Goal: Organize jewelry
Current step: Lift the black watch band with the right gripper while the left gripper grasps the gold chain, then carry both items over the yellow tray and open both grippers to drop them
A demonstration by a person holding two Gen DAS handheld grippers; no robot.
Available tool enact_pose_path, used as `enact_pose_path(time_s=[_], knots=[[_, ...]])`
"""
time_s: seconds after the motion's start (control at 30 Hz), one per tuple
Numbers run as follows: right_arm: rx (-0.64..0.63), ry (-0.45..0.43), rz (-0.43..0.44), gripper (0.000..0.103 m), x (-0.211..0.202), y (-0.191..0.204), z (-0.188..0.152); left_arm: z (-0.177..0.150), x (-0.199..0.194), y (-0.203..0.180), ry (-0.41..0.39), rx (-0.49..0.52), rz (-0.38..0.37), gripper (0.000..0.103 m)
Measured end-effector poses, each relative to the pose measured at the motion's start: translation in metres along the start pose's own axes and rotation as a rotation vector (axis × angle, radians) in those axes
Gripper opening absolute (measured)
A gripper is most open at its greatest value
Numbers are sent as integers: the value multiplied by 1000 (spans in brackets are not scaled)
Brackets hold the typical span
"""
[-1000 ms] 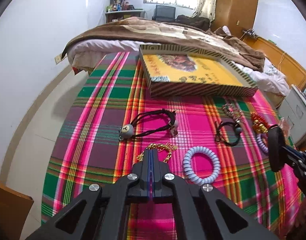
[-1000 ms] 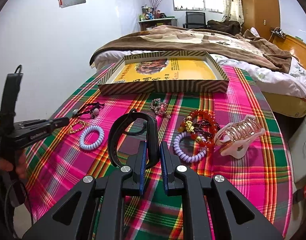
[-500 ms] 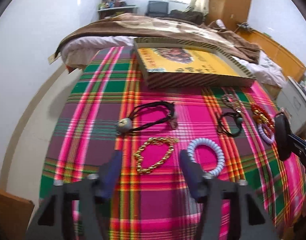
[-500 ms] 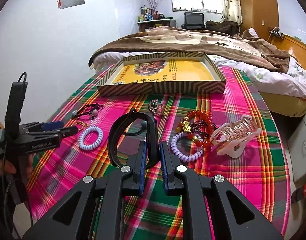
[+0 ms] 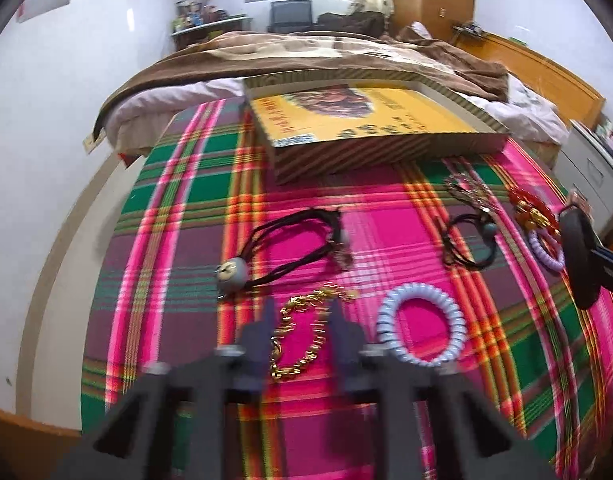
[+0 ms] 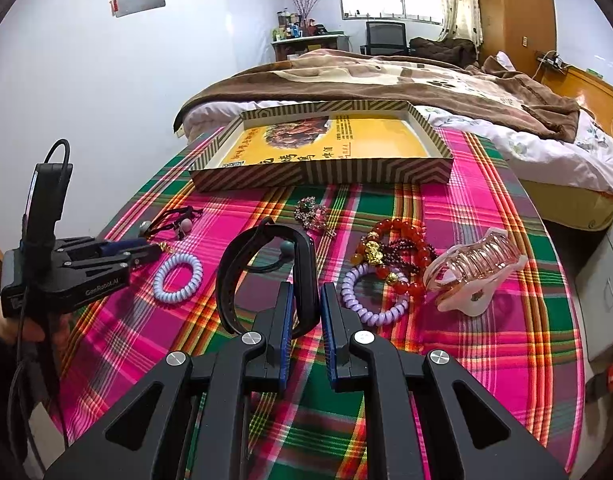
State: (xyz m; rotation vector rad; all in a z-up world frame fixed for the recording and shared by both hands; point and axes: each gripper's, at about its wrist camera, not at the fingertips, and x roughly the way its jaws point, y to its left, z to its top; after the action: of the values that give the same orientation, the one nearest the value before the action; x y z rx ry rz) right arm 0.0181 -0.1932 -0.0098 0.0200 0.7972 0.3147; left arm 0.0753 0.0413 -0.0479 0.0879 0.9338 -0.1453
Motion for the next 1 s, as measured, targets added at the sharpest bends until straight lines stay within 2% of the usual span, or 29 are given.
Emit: enact_pose_path(time_s=[0.1,0.27,0.53,0.8,1.0], knots=[[-3,1,0,14,-1,1,-1,-1,-2,0,-11,-20,-7,5],[-1,-1,-4,14,-2,-1,-1,-4,-10,0,-14,-33,-44,4],[-1,-30,-13,14,-12,-2,6,8,-42,2,-78,-55,-84,4],[-16,-89,-18,14,-30,-7,35,35,-75,6,-151,-43,-95,4],[-7,-87,-5,14,-26,-21,67,64,-85,6,-188,-26,-105,4]])
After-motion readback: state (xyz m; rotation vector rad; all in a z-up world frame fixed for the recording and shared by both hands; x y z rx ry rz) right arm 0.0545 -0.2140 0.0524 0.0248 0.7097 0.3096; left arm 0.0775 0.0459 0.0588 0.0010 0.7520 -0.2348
